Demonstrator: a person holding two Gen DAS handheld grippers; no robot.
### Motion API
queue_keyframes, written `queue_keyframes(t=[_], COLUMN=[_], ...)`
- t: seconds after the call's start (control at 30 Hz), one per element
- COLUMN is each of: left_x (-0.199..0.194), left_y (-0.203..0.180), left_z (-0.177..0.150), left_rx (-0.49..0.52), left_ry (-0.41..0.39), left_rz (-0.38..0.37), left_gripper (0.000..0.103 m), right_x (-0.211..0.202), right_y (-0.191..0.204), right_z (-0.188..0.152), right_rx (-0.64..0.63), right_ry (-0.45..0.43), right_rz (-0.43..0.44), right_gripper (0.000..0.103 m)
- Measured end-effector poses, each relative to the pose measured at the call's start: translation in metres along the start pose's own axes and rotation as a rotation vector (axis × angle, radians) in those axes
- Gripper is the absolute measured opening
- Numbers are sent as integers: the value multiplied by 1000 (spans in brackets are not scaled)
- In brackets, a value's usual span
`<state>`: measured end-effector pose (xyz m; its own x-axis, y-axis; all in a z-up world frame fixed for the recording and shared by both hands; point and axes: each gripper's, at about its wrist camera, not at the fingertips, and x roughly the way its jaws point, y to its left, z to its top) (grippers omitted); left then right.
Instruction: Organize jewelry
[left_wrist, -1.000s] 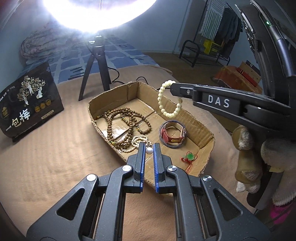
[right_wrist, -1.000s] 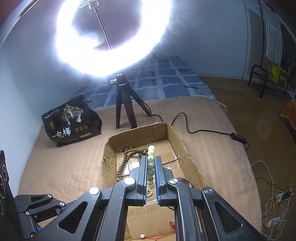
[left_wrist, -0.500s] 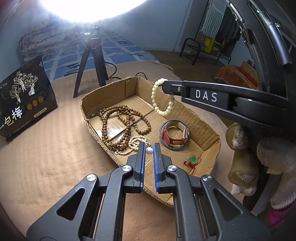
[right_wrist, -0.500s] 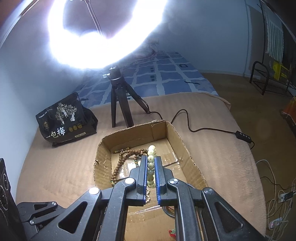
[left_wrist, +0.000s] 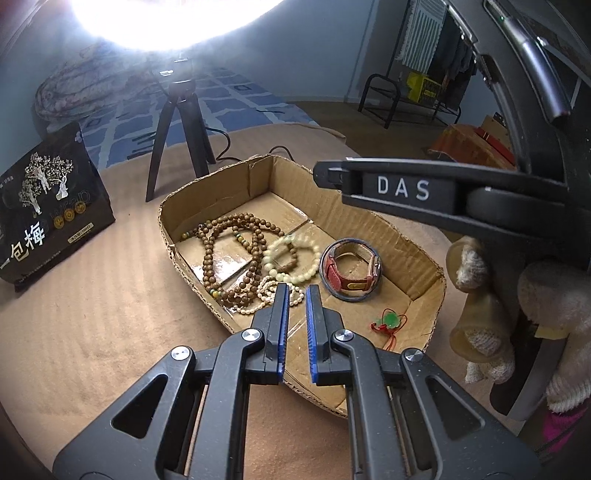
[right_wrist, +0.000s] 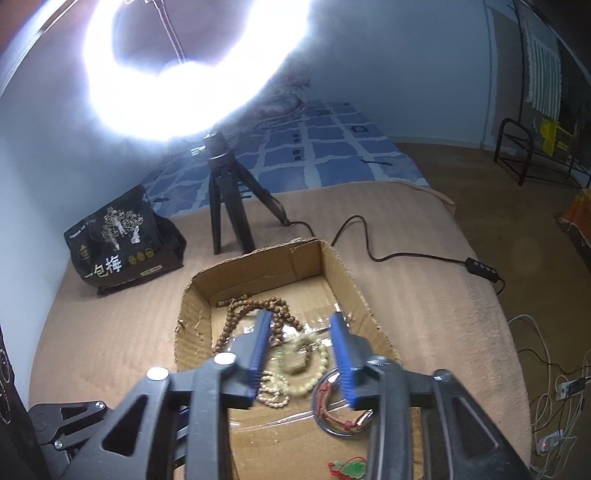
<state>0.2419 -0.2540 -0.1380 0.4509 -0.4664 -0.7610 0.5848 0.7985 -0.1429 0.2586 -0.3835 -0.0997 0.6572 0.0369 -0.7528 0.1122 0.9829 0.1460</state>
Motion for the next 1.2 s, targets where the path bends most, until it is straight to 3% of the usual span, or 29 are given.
queue_keyframes(t=[0.03, 0.07, 0.1, 0.13, 0.17, 0.2, 0.37, 0.43, 0.57, 0.87, 1.2], left_x=[1, 1, 1, 0, -2, -3, -5, -6, -11, -30, -79], left_y=[0, 0, -1, -1, -1, -1, 1, 1, 2, 0, 2], left_z=[0, 0, 0, 0, -1, -1, 2, 2, 2, 0, -3], left_rx=[1, 2, 3, 3, 2, 2, -12, -12, -28, -18, -45], left_ry=[2, 3, 0, -4, -20, -28, -26, -24, -33, -47, -108], left_rz=[1, 3, 5, 11, 16, 20, 26, 31, 43, 61, 80], left_gripper=[8, 16, 33, 42, 55, 59, 60, 65, 76, 77, 77], right_x=[0, -1, -2, -3, -4, -4, -5, -7, -12, -35, -82], right_y=[-1, -2, -4, -5, -6, -7, -12, -13, -10, -5, 2], right_z=[0, 1, 1, 1, 1, 2, 3, 3, 4, 2, -3], right_rx=[4, 8, 14, 19, 23, 25, 42, 49, 36, 15, 12], right_ry=[-1, -4, -11, -18, -21, -19, -28, -33, -37, -59, -106], right_rz=[-5, -10, -16, -19, -22, -29, -59, -61, -77, -103, -117], right_gripper=[49, 63, 69, 78, 82, 84, 96, 99, 99, 101, 101])
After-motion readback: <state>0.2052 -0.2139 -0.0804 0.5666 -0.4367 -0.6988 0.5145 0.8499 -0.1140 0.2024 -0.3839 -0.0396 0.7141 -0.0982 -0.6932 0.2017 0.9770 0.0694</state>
